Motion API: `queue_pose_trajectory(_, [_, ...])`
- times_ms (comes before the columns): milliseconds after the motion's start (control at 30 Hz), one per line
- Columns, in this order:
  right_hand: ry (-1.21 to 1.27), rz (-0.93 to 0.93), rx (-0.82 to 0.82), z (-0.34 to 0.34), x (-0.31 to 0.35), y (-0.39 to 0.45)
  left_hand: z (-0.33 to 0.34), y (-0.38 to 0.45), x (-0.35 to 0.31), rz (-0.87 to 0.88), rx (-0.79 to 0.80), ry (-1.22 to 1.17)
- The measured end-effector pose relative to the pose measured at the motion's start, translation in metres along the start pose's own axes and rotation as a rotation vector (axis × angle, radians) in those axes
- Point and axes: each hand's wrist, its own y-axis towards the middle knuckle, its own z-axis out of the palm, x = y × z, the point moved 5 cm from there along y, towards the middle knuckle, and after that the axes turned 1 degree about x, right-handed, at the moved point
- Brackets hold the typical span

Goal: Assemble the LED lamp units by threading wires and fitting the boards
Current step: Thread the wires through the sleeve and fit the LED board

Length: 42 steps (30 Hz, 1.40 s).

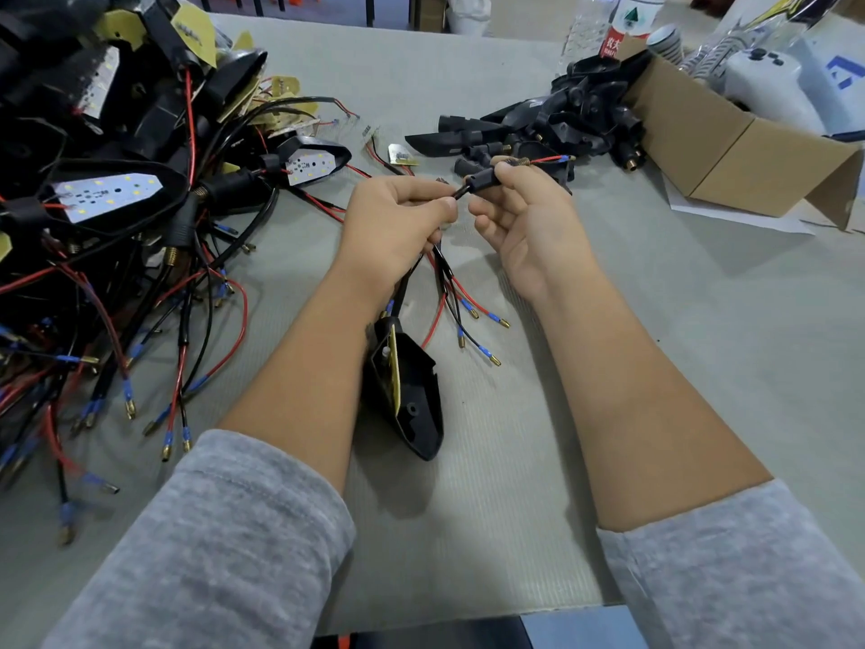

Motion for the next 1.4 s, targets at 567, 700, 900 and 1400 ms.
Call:
queue_pose_trajectory(567, [-0.106,-0.067,0.038,0.008,0.002,-0.004,0.000,0.001,-0.002,0.002,0.007,-0.039])
queue_pose_trajectory(700, [0.013,-0.070,-0.072,-0.001,0.002,0.000,0.000,0.001,0.000,-0.039,0.090,0.006])
queue_pose_trajectory(900, [-0.098,-0.064,-0.017,0.002,0.001,0.000,-0.001,0.000,0.000,0.067,0.170,0.002])
queue_pose_trajectory(1400, [0.033,-0.104,-0.059,-0.001,0.002,0.002,-0.007,0.005,0.007,-0.069,0.251,0.017])
